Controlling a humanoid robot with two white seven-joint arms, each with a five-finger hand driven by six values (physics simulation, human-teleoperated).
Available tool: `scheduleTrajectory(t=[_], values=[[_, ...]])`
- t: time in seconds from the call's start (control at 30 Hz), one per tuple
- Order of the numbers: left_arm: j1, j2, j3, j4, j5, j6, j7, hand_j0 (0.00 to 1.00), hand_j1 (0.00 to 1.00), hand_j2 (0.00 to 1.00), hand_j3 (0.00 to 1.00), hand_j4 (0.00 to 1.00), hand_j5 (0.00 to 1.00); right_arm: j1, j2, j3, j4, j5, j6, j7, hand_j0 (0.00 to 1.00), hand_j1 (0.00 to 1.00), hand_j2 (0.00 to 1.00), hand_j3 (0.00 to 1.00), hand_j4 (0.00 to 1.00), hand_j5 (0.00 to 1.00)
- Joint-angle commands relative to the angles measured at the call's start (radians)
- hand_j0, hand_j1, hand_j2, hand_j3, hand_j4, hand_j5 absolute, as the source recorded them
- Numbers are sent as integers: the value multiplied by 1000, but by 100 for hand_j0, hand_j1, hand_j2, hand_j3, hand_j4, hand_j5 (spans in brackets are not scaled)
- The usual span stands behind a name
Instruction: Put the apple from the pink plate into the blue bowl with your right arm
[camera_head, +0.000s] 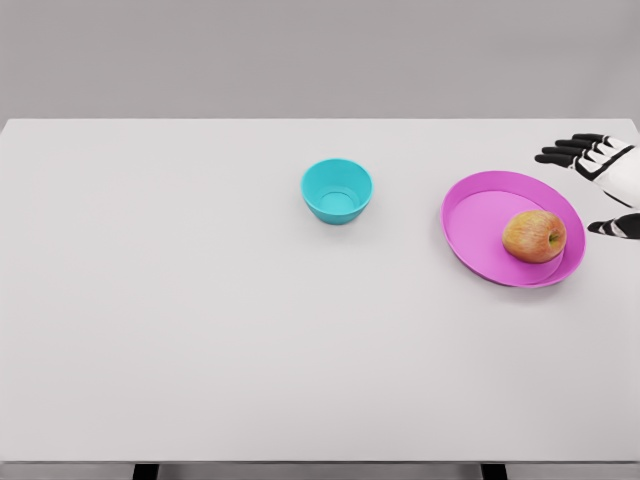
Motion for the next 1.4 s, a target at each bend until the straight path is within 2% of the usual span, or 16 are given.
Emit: scheduleTrajectory(t=[0.0,0.13,0.2,0.27,0.3,0.33,0.37,0.4,0.6,0.73,0.97,1.37], values=[[0,0,0,0,0,0,0,100,100,100,100,100,100,0,-1,1,1,-7,1,-1,100,100,100,100,100,100],[0,0,0,0,0,0,0,100,100,100,100,100,100,-9,11,3,13,-13,1,-2,100,100,100,100,100,100],[0,0,0,0,0,0,0,100,100,100,100,100,100,-41,13,52,28,-5,1,6,100,100,100,100,100,100],[0,0,0,0,0,0,0,100,100,100,100,100,100,-92,14,89,57,-5,1,153,100,100,100,100,100,100],[0,0,0,0,0,0,0,100,100,100,100,100,100,-106,16,92,56,-7,1,228,100,100,100,100,100,100],[0,0,0,0,0,0,0,100,100,100,100,100,100,-135,22,93,51,-8,1,346,100,100,100,100,100,100],[0,0,0,0,0,0,0,100,100,100,100,100,100,-147,22,93,48,-11,1,396,100,100,100,100,100,100],[0,0,0,0,0,0,0,100,100,100,100,100,100,-181,28,93,47,-16,1,498,100,100,100,100,100,100],[0,0,0,0,0,0,0,100,100,100,100,100,100,-252,54,96,48,-17,1,498,100,100,100,100,100,100],[0,0,0,0,0,0,0,100,100,100,100,100,100,-357,74,254,77,-14,1,498,100,100,100,100,100,100],[0,0,0,0,0,0,0,100,100,100,100,100,100,-362,76,271,97,-13,1,498,100,100,100,100,100,100],[0,0,0,0,0,0,0,100,100,100,100,100,100,-367,123,294,171,-5,1,498,100,100,100,100,100,100]])
